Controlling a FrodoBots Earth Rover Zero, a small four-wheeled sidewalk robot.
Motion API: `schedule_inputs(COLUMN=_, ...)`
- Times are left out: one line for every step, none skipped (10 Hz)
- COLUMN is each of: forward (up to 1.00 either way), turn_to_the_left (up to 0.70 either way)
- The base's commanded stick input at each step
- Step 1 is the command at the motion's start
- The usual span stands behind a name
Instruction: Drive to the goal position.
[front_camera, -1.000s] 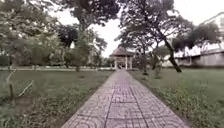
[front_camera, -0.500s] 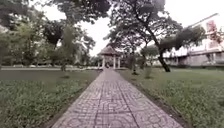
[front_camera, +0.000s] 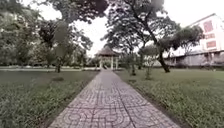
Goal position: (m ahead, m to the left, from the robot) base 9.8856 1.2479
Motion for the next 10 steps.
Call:
schedule_inputs(forward=0.70, turn_to_the_left=0.00)
schedule_inputs(forward=0.70, turn_to_the_left=0.00)
schedule_inputs(forward=0.70, turn_to_the_left=0.00)
schedule_inputs(forward=0.70, turn_to_the_left=0.00)
schedule_inputs(forward=0.70, turn_to_the_left=0.00)
schedule_inputs(forward=0.70, turn_to_the_left=0.08)
schedule_inputs(forward=0.70, turn_to_the_left=0.26)
schedule_inputs(forward=0.70, turn_to_the_left=0.02)
schedule_inputs(forward=0.70, turn_to_the_left=0.00)
schedule_inputs(forward=0.70, turn_to_the_left=0.00)
